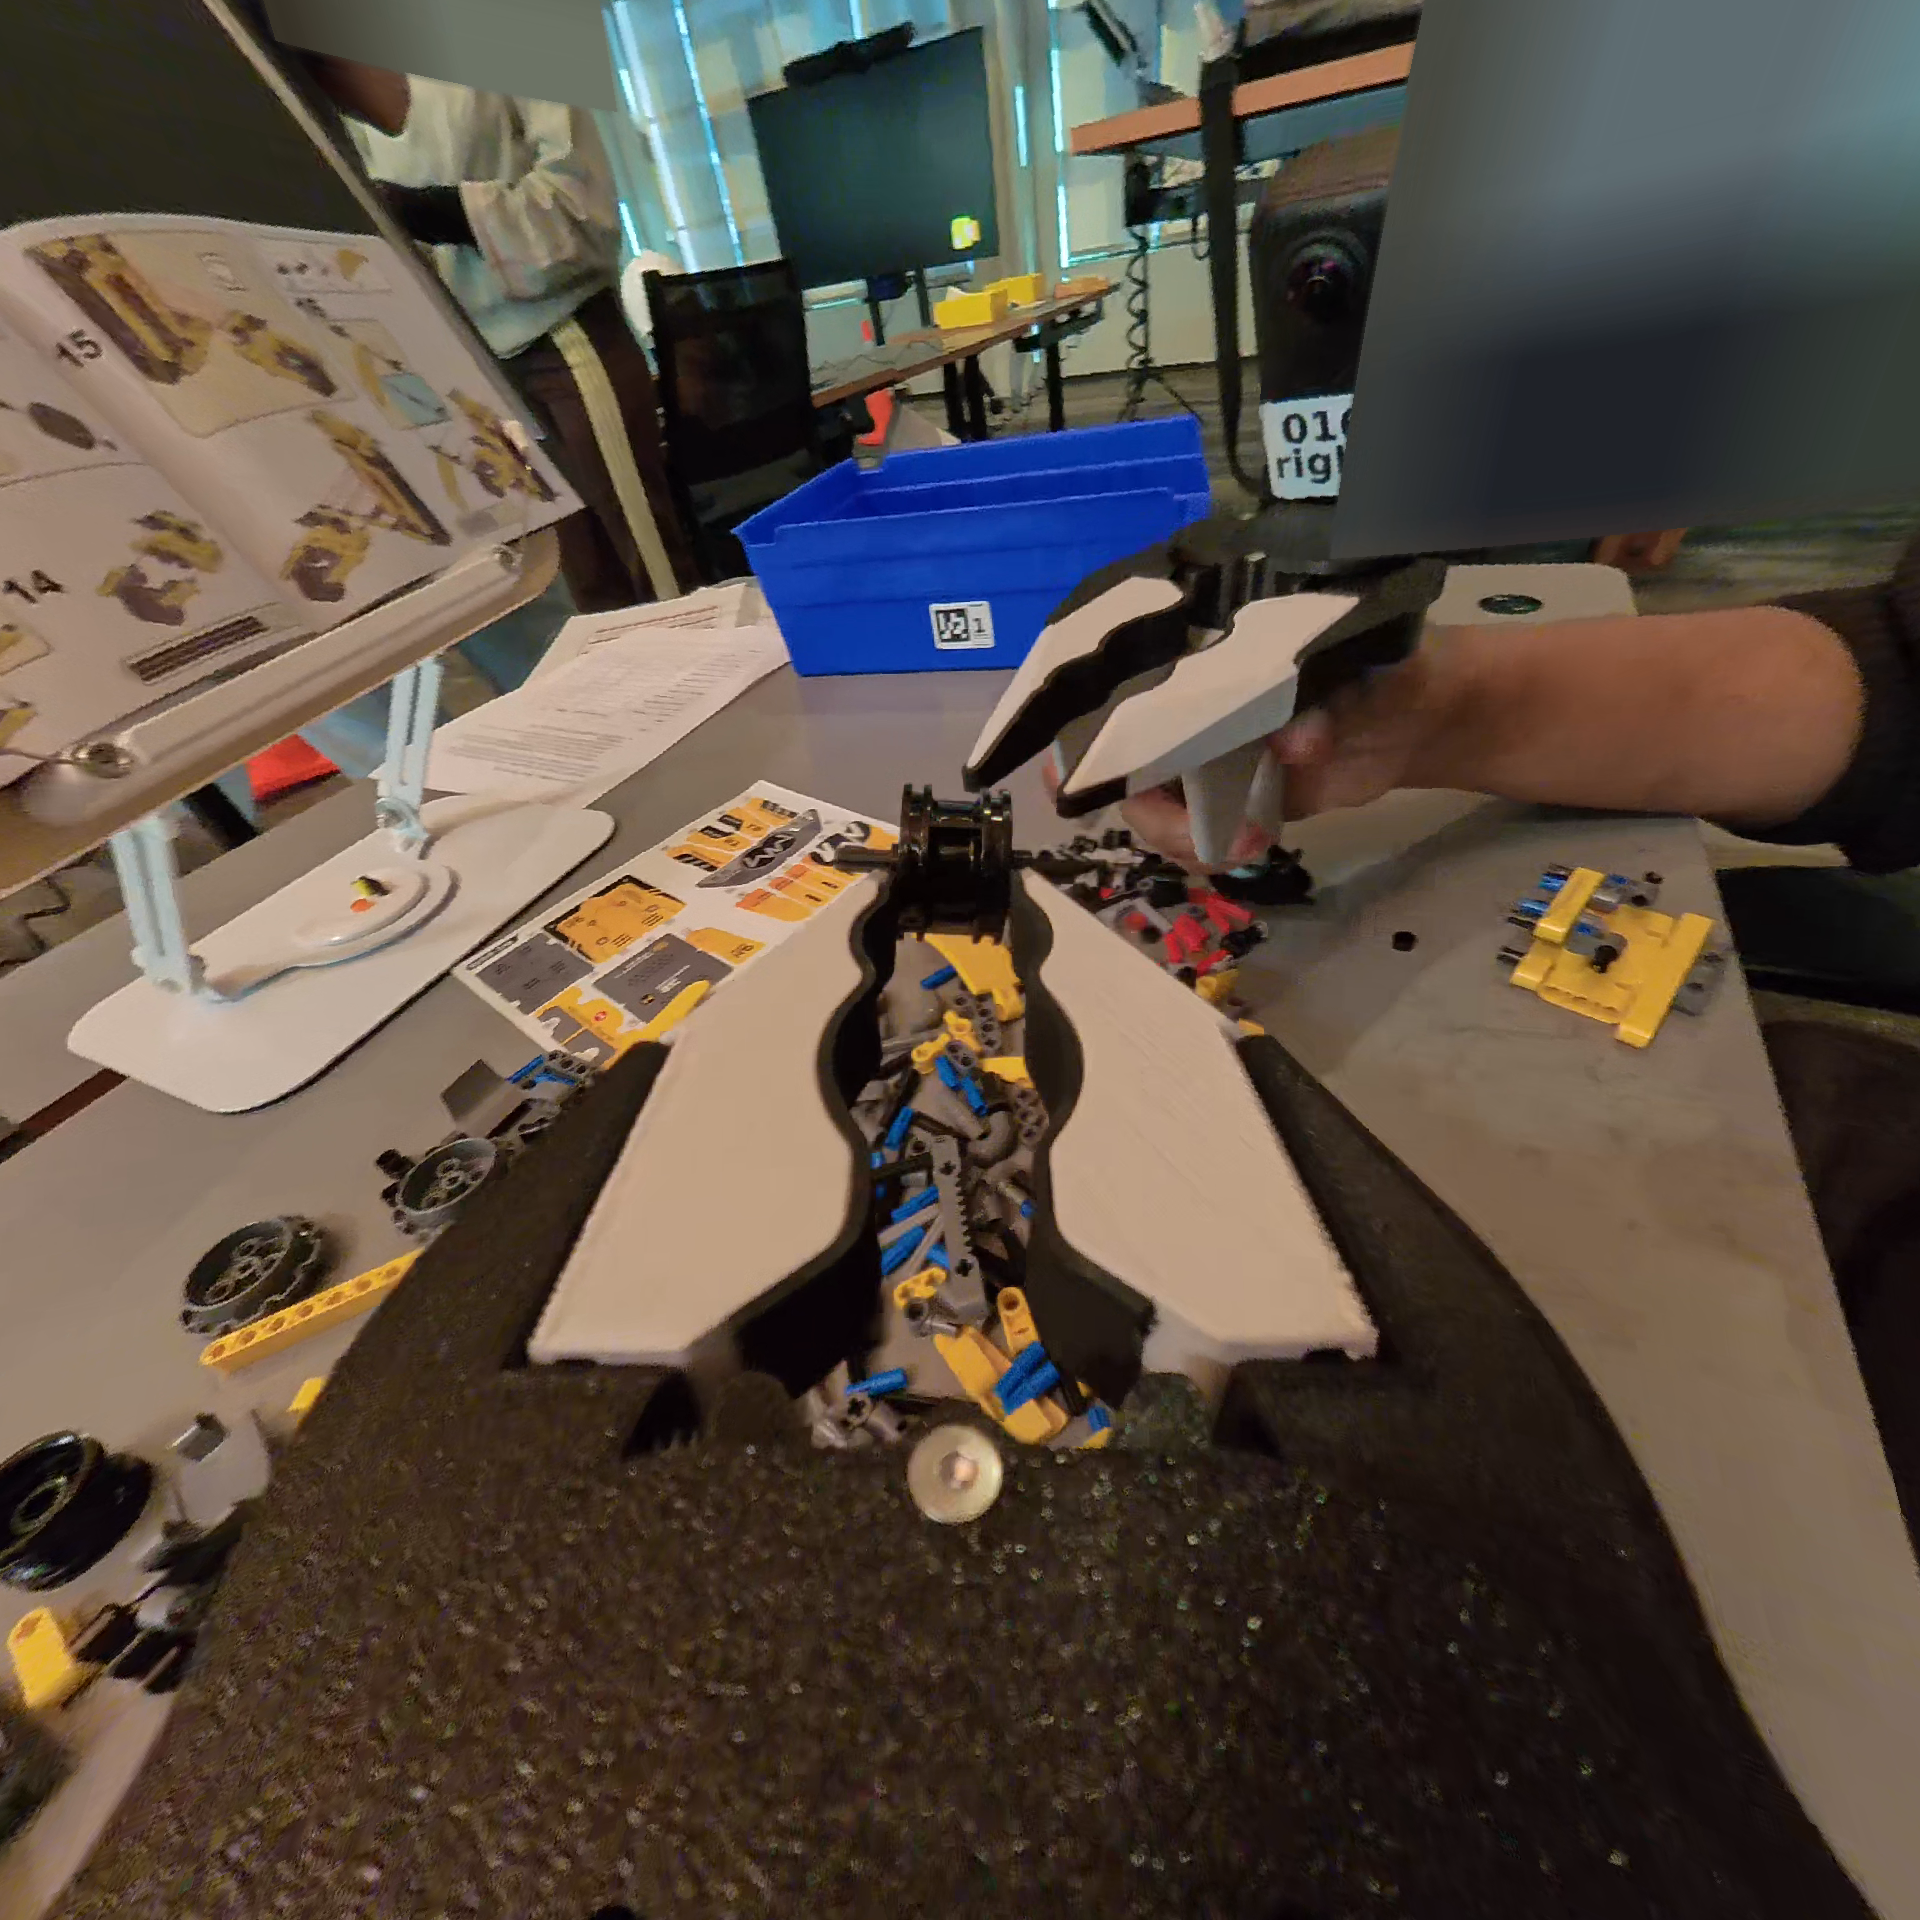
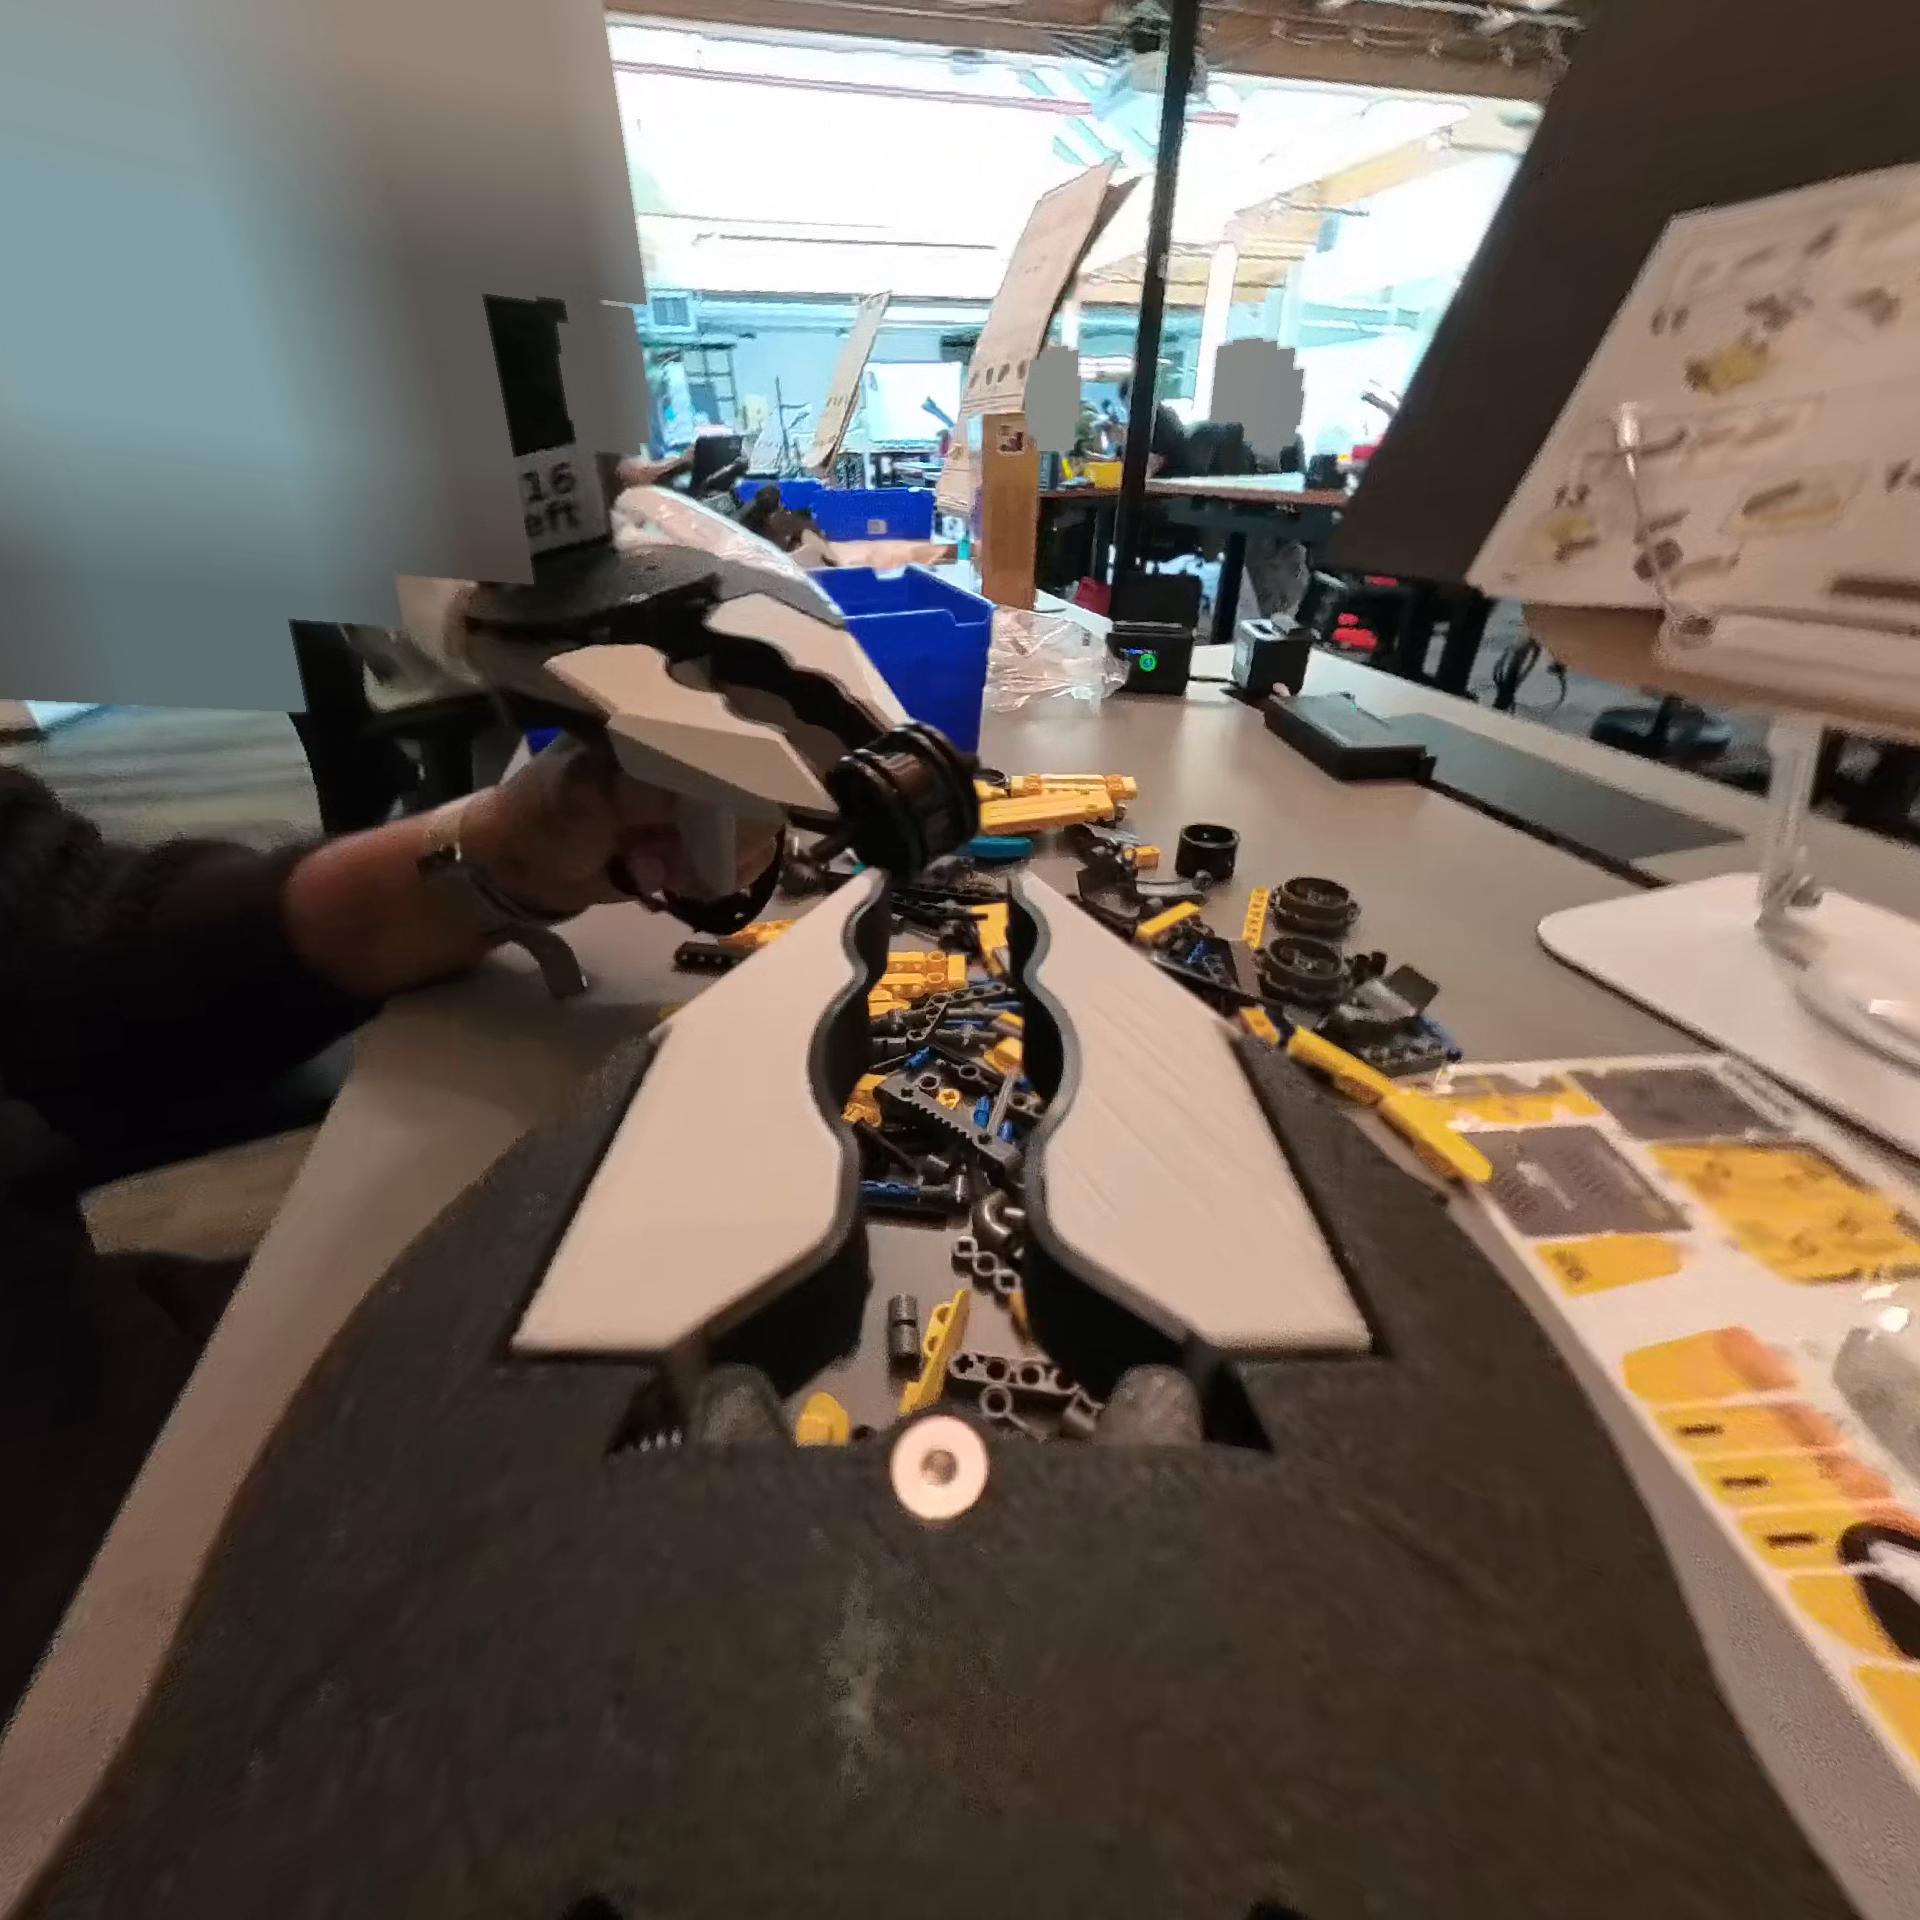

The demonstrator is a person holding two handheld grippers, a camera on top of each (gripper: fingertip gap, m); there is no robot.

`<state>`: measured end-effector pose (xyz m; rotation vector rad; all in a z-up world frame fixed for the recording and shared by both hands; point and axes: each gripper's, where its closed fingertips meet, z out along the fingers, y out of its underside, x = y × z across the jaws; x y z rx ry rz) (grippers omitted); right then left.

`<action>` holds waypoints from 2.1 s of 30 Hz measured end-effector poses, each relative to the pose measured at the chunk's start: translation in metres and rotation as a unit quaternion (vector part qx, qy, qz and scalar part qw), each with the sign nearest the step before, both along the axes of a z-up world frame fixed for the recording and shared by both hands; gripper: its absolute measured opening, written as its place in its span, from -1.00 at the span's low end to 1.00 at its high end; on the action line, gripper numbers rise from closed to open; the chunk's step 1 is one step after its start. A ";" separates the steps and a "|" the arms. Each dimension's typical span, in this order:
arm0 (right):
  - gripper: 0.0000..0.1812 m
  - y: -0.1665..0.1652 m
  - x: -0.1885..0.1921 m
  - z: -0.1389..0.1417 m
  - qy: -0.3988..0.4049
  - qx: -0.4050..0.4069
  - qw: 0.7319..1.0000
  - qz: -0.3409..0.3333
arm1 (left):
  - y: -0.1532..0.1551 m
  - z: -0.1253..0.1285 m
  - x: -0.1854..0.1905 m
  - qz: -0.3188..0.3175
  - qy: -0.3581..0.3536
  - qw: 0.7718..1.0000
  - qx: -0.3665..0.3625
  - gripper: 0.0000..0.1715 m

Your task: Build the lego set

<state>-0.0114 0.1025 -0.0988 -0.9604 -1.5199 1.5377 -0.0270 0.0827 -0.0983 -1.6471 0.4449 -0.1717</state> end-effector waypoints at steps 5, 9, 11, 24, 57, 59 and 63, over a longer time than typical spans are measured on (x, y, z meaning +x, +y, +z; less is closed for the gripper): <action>-0.53 0.007 -0.008 -0.007 -0.063 -0.164 0.984 0.014 | 0.003 -0.002 -0.008 0.046 0.057 0.997 0.011 -0.76; -0.36 0.004 -0.010 -0.009 -0.111 -0.285 0.950 0.062 | 0.003 -0.002 -0.007 0.061 0.101 0.993 0.027 -0.76; -0.36 0.001 -0.009 -0.007 -0.123 -0.328 0.933 0.084 | 0.003 -0.001 -0.006 0.073 0.131 0.988 0.037 -0.77; -0.66 -0.022 -0.006 -0.013 -0.173 -0.322 0.921 0.136 | 0.003 -0.012 0.019 0.070 0.290 0.952 0.069 -0.76; -0.66 0.133 0.276 -0.098 -0.419 0.059 0.904 -0.065 | -0.003 0.020 -0.017 0.083 0.089 0.988 0.093 -0.76; -0.66 0.131 0.277 -0.105 -0.436 0.067 0.896 -0.050 | -0.003 0.020 -0.020 0.087 0.087 0.988 0.092 -0.76; -0.66 0.120 0.277 -0.114 -0.455 0.079 0.887 -0.020 | -0.002 0.019 -0.021 0.090 0.086 0.988 0.090 -0.76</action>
